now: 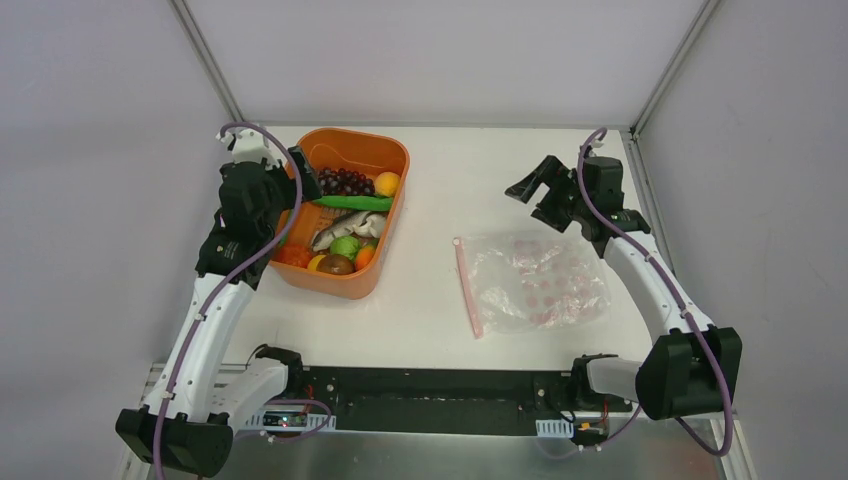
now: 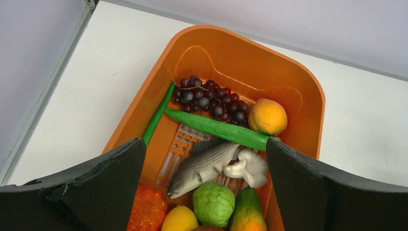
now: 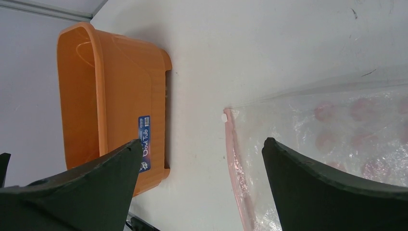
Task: Place the food in the zip-top bag and seal the zipper
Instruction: Pick up the zipper food storage bag at the center of the board.
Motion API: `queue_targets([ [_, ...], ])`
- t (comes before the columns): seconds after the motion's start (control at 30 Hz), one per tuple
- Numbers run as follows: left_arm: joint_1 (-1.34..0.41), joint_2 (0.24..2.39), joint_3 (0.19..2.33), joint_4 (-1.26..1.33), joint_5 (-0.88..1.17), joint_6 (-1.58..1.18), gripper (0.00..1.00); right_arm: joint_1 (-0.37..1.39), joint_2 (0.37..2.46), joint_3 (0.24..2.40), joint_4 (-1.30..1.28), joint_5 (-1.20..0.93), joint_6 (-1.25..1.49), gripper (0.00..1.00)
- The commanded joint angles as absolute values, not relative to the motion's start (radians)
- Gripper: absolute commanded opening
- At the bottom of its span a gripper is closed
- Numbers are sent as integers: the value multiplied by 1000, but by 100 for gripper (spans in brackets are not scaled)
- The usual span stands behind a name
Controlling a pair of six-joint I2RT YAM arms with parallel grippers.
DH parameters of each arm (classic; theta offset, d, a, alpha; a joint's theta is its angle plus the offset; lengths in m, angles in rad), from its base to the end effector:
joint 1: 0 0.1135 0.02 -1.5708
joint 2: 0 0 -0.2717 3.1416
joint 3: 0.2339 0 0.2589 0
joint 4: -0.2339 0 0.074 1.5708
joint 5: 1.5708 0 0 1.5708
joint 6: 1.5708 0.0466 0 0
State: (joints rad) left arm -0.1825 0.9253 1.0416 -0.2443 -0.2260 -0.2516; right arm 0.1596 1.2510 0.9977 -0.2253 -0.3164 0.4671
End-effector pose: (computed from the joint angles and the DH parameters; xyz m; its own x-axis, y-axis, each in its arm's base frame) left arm 0.2164 -0.0293 0.4041 -0.1112 -0.2262 -0.9677 -0.0716 0.9730 -0.2192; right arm 0.2923 0.0617 0.3119 -0.5968 0.3374 -0.7280 -0.1736 0.8315 0.5277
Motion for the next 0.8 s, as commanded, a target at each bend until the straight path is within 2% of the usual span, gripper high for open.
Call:
queue_targets([
  [0.0, -183, 917, 1059, -181, -120, -260, 100, 164, 1240, 988, -220, -355, 469, 98],
  [0.13, -181, 908, 1068, -313, -126, -430, 100, 164, 1243, 974, -224, -418, 453, 98],
  [0.27, -166, 871, 992, -244, -62, -443, 100, 177, 1258, 946, -244, -477, 449, 99],
  [0.4, -164, 864, 934, -158, 149, -420, 100, 232, 1273, 914, -254, -506, 442, 91],
  [0.6, -177, 930, 903, -253, 386, -330, 100, 376, 1287, 896, -340, -450, 369, 83],
  [0.77, -309, 902, 787, -266, 314, -300, 100, 490, 1291, 846, -344, -367, 344, 76],
])
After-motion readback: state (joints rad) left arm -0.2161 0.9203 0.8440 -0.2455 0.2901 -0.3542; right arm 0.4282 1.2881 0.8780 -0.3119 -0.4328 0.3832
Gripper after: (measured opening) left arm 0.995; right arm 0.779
